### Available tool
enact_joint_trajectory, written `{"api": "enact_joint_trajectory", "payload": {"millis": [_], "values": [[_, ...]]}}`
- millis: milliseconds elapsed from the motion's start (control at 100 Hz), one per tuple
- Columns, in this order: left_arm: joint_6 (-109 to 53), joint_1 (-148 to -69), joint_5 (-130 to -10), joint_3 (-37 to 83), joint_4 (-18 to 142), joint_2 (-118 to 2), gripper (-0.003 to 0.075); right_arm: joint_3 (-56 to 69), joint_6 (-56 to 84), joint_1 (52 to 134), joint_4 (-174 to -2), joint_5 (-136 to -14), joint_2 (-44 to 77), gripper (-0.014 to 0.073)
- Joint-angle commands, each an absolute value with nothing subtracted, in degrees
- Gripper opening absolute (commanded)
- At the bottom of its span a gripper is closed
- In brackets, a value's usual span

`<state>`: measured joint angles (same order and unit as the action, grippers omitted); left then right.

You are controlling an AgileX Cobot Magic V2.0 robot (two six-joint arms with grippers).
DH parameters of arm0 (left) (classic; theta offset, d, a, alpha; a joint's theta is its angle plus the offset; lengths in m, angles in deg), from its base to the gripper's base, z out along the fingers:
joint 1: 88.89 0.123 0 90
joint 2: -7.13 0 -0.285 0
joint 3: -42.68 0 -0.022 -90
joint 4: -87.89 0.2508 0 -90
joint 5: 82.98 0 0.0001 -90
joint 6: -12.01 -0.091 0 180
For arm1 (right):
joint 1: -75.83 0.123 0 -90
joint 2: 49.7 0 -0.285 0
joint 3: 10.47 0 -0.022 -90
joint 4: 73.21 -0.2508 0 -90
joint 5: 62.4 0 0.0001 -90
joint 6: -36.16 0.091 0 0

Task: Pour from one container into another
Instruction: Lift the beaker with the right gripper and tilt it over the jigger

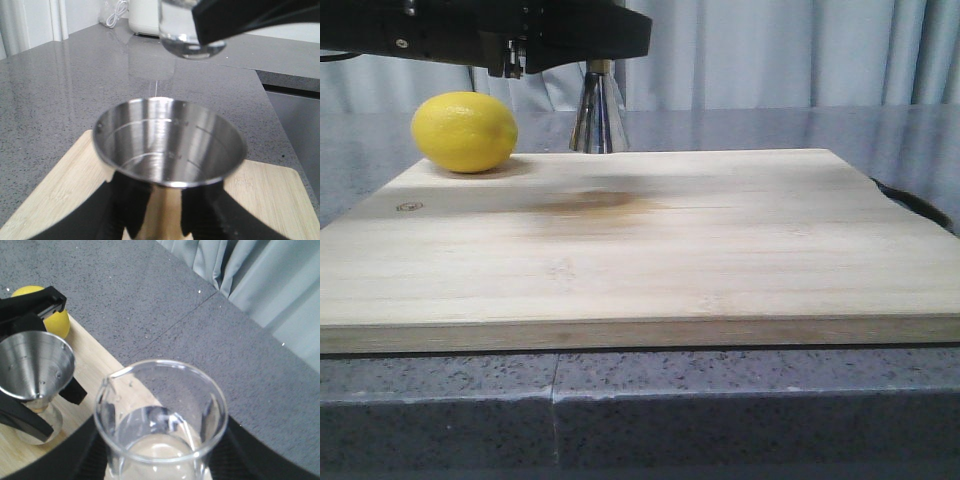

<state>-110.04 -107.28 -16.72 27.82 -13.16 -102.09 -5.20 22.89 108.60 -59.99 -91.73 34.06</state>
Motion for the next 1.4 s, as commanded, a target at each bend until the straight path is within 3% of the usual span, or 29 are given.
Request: {"api": "enact_joint_trajectory", "payload": {"millis": [0, 520, 1390], "values": [[-109.6, -107.7, -11.0, 29.5, -18.1, -99.0, 0.0242, -10.3, 21.2, 110.4, -55.4, -91.1, 34.3, 0.026], [-109.6, -107.7, -11.0, 29.5, -18.1, -99.0, 0.0242, -19.6, 15.2, 119.8, -39.2, -104.9, 41.8, 0.026], [-109.6, -107.7, -11.0, 29.5, -18.1, -99.0, 0.0242, -19.6, 10.5, 124.7, -24.0, -105.4, 42.4, 0.026]]}}
